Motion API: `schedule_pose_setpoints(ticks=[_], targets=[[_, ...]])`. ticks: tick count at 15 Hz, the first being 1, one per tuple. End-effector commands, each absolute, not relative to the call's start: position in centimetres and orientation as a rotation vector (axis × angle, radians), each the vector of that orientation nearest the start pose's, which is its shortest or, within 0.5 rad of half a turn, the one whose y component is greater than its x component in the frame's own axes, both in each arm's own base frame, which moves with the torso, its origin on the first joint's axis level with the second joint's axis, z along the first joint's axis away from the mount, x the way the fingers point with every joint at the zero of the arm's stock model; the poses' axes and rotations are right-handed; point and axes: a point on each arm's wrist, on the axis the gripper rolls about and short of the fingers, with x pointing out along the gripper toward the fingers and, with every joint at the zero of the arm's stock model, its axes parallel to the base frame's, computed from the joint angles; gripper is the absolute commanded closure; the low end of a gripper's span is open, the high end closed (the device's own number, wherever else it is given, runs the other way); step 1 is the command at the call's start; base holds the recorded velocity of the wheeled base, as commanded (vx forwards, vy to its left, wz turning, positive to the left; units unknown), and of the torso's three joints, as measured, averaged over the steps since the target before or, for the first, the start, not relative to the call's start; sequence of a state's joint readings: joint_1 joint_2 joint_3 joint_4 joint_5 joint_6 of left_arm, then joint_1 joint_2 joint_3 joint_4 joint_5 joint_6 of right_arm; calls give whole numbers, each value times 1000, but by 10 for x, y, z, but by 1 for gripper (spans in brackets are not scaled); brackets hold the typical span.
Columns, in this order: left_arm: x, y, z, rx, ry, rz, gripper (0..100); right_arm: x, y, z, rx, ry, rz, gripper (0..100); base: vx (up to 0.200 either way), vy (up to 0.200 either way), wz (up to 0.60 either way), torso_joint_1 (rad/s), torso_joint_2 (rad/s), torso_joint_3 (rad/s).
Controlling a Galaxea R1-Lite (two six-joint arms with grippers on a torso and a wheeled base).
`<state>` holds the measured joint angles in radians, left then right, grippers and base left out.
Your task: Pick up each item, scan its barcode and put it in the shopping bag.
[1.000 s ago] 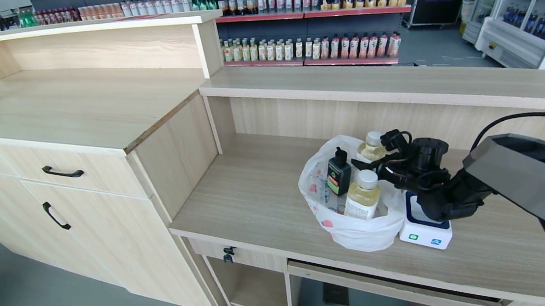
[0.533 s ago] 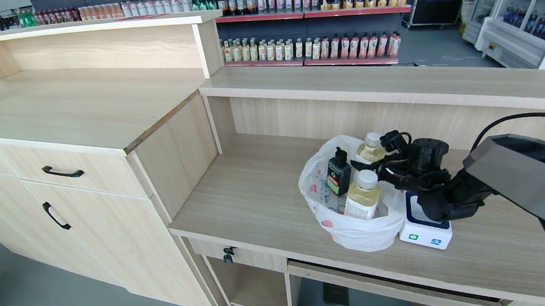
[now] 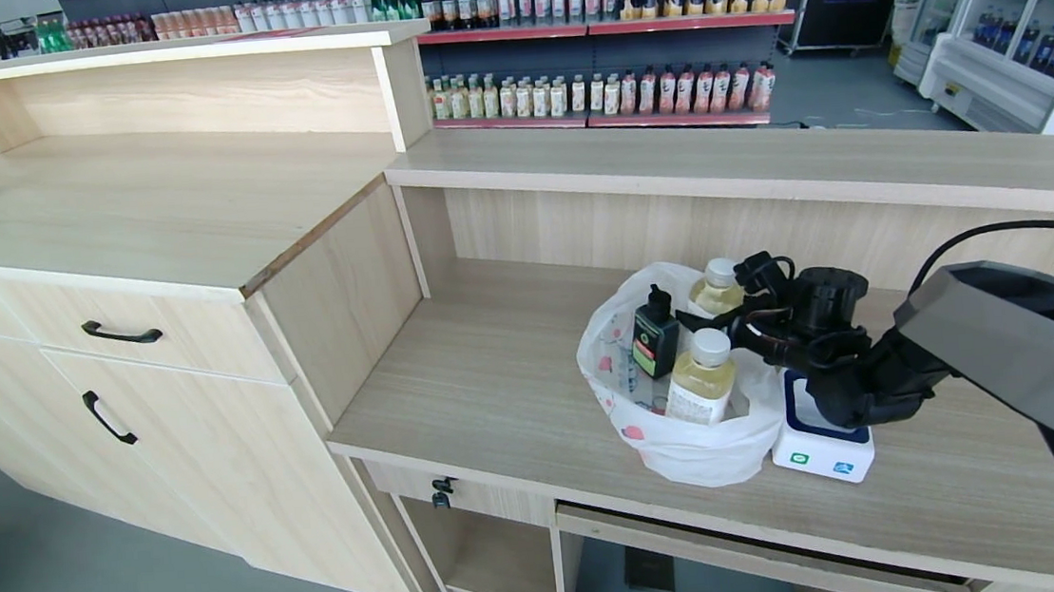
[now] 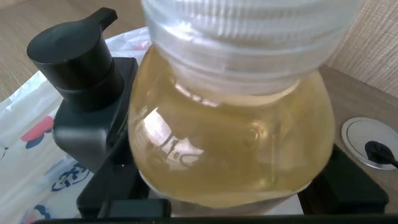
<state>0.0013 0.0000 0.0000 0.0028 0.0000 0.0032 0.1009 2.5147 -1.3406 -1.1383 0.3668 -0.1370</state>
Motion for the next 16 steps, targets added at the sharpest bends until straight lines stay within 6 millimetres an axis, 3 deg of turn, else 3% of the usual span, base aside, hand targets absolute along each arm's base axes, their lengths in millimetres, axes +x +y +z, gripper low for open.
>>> schedule_pose_setpoints(ticks=[1, 6, 10, 13, 15, 16], targets=[[-23, 0, 75, 3, 5, 2, 0, 478, 57, 39, -131, 9, 470, 0, 0, 0, 0, 0, 0, 0], [-23, 0, 75, 3, 5, 2, 0, 474, 57, 55, -128, -8, 470, 0, 0, 0, 0, 0, 0, 0], [-23, 0, 75, 3, 5, 2, 0, 459, 55, 116, -132, -70, 466, 0, 0, 0, 0, 0, 0, 0], [-23, 0, 75, 3, 5, 2, 0, 427, 52, 159, -143, -101, 461, 0, 0, 0, 0, 0, 0, 0], [-23, 0, 75, 3, 5, 2, 0, 397, 48, 172, -176, -95, 453, 0, 0, 0, 0, 0, 0, 0], [-23, 0, 75, 3, 5, 2, 0, 374, 34, 173, -251, -80, 422, 0, 0, 0, 0, 0, 0, 0]])
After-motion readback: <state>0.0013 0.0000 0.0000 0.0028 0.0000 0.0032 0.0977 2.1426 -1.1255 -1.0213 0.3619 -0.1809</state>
